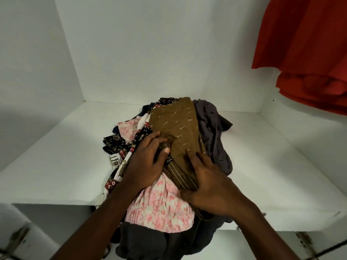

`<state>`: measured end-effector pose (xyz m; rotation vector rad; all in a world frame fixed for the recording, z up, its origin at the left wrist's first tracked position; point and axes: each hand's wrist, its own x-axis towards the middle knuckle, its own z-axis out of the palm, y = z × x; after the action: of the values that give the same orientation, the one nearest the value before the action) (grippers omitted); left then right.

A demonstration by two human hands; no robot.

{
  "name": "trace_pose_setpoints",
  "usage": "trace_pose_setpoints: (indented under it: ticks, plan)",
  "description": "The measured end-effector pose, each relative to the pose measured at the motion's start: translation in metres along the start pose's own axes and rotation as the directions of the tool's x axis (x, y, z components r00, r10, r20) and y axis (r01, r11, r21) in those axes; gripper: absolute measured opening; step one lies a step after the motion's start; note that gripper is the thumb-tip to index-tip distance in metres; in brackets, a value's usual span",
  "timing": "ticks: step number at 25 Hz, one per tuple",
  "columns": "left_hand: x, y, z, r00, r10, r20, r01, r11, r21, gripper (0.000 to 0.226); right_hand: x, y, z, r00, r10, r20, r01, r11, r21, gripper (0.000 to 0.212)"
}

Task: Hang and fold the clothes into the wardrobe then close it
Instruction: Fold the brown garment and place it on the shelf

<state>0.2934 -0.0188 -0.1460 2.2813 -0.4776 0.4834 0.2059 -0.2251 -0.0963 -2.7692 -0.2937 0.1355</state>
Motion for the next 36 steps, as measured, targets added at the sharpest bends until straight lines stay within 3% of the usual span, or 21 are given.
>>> trace_pose_setpoints:
  ticks: [3,6,9,11,14,16,19,21,23,25,27,29,31,33,35,36]
  plan:
    - [-0.001,-0.002,0.003,1.000,0.010,0.023,-0.012,0.998,0.067,0.052,-0.014,0.007,0.013,0.998,-0.042,-0.040,0.044,0.998,0.044,0.098]
    - [-0.001,-0.002,0.005,1.000,0.002,0.003,-0.002,0.995,0.097,0.051,-0.011,0.010,0.018,0.990,-0.120,-0.078,0.118,0.993,-0.029,0.080]
    - [-0.003,0.000,0.006,0.998,0.041,-0.037,-0.035,0.989,0.141,0.054,-0.002,0.021,-0.001,0.981,-0.141,-0.131,0.160,0.977,0.140,0.044]
    - [-0.006,0.006,0.003,0.995,0.095,-0.041,-0.085,0.977,0.198,0.057,-0.003,0.031,-0.013,0.971,-0.129,-0.199,0.163,0.973,0.165,0.036]
    - [-0.010,0.018,-0.003,0.978,0.205,0.024,-0.200,0.910,0.364,0.073,-0.010,0.035,-0.025,0.887,-0.214,-0.410,0.221,0.975,-0.030,0.034]
    - [-0.007,0.027,-0.006,0.974,0.225,0.029,-0.218,0.894,0.391,0.077,-0.010,0.031,-0.042,0.832,-0.258,-0.491,0.332,0.941,0.068,0.031]
    - [0.011,0.040,-0.014,0.969,0.223,-0.104,-0.182,0.933,0.310,0.035,-0.003,0.025,-0.077,0.832,-0.269,-0.485,0.455,0.830,0.321,0.034]
    - [0.031,0.055,-0.030,0.974,0.147,-0.172,-0.103,0.964,0.244,0.016,0.000,0.022,-0.105,0.847,-0.304,-0.437,0.473,0.807,0.353,0.038]
    - [0.048,0.071,-0.049,0.974,0.114,-0.193,-0.057,0.959,0.279,0.014,0.001,0.019,-0.135,0.850,-0.352,-0.392,0.460,0.859,0.226,0.044]
    - [0.063,0.082,-0.067,0.965,0.071,-0.253,-0.018,0.978,0.208,0.021,0.003,0.015,-0.164,0.812,-0.398,-0.427,0.422,0.906,-0.041,0.047]
    - [0.074,0.092,-0.083,0.956,0.035,-0.290,-0.010,0.996,0.085,0.033,0.004,0.010,-0.194,0.742,-0.403,-0.535,0.291,0.914,-0.284,0.045]
    - [0.085,0.099,-0.090,0.959,0.082,-0.270,-0.057,0.994,0.098,0.037,0.006,0.006,-0.226,0.644,-0.375,-0.667,0.162,0.919,-0.360,0.034]
    - [0.092,0.107,-0.086,0.973,0.136,-0.184,-0.118,0.987,0.107,0.030,0.006,-0.001,-0.250,0.593,-0.295,-0.750,0.172,0.955,-0.240,0.023]
    - [0.092,0.112,-0.074,0.993,0.111,-0.048,-0.111,0.994,0.008,0.031,0.011,-0.006,-0.268,0.642,-0.081,-0.763,0.286,0.948,0.140,0.020]
    - [0.093,0.111,-0.061,0.991,0.064,0.117,-0.059,0.997,-0.043,0.050,0.019,-0.011,-0.283,0.737,0.153,-0.658,0.339,0.759,0.556,0.025]
    - [0.096,0.110,-0.056,0.987,0.052,0.152,-0.049,0.999,-0.024,0.066,0.023,-0.014,-0.292,0.770,0.213,-0.601,0.335,0.665,0.667,0.028]
